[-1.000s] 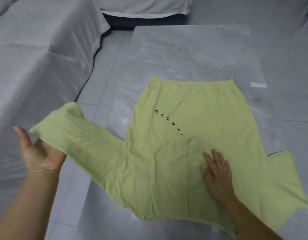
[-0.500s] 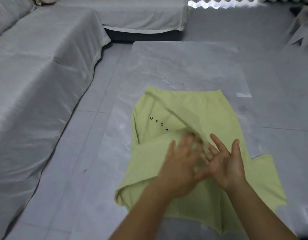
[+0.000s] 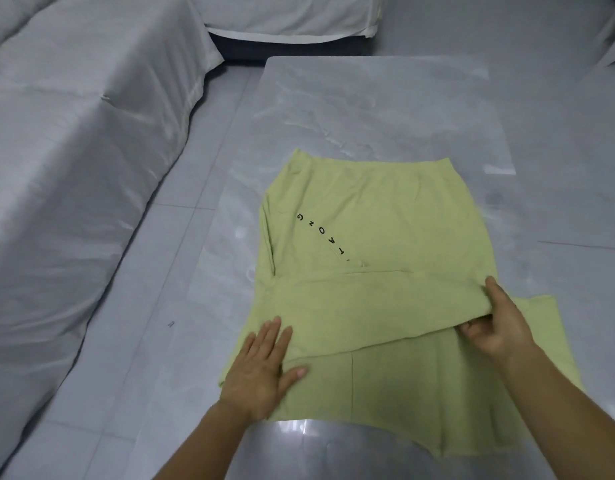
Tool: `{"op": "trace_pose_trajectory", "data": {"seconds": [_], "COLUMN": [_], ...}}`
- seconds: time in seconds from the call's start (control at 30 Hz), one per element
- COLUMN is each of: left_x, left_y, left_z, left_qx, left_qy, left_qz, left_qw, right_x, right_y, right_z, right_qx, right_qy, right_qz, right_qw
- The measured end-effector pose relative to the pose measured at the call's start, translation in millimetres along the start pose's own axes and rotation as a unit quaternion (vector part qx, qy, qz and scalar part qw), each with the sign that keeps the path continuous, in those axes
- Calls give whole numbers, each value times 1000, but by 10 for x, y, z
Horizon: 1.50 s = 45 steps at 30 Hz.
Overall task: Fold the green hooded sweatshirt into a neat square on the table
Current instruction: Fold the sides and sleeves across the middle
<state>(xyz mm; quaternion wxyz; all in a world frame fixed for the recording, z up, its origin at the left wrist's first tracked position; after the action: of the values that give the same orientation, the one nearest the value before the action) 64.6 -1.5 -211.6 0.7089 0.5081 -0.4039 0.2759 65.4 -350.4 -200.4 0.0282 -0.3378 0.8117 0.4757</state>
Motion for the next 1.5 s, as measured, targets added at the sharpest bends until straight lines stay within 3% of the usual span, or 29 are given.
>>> {"op": "trace_pose_trajectory", "data": {"seconds": [0.1,0.23,0.3,0.37,0.5,0.57,0.7,0.83,1.0,1.13,1.4,1.5], "left_x": [-149,-174,-21,213,791,918,861,926,879,840,684,691], "left_y": [68,146,147,82,-349,-699,-1186,-1154,-1072,-1045,-1065,-1079], "left_z": [-164,-223,-173,-125,25,62,75,-160,-639,-757,-899,-869], "left_qx": [30,63,64,65,-15,-26,-33,-32,43,65,114,124], "left_qy": [7,52,83,154,220,235,105,55,273,301,461,449], "left_qz": [-10,17,93,107,180,159,64,65,40,48,104,135], "left_qw": [999,997,990,980,959,959,992,996,960,950,874,875], "right_x": [-246,-873,-1098,-1181,-1029,-942,-924,-980,-1065,-1177,-1437,-1544], "right_y": [-14,36,72,87,55,30,-24,-127,-308,-392,-587,-678], "right_z": [-170,-415,-541,-603,-554,-510,-502,-589,-593,-545,-629,-624], "right_qx": [9,44,60,62,37,22,23,47,66,86,124,129], "right_qy": [68,74,62,56,67,71,77,71,71,103,170,200], "right_qz": [-9,-137,-175,-191,-186,-185,-196,-203,-188,-166,-125,-130], "right_qw": [998,987,981,978,980,980,977,976,977,977,970,963]}}
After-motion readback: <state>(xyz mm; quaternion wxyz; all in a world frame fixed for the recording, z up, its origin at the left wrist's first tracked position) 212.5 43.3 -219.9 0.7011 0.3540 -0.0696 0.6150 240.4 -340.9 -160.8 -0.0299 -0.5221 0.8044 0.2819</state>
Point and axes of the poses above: each hand's wrist, its own y-axis away from the middle knuckle, its own x-axis out of the back of the hand, z = x × y, the point moved 6 cm from there along -y, towards the middle knuckle, and after that the axes turned 3 degrees about -z, right-handed, at the moved point
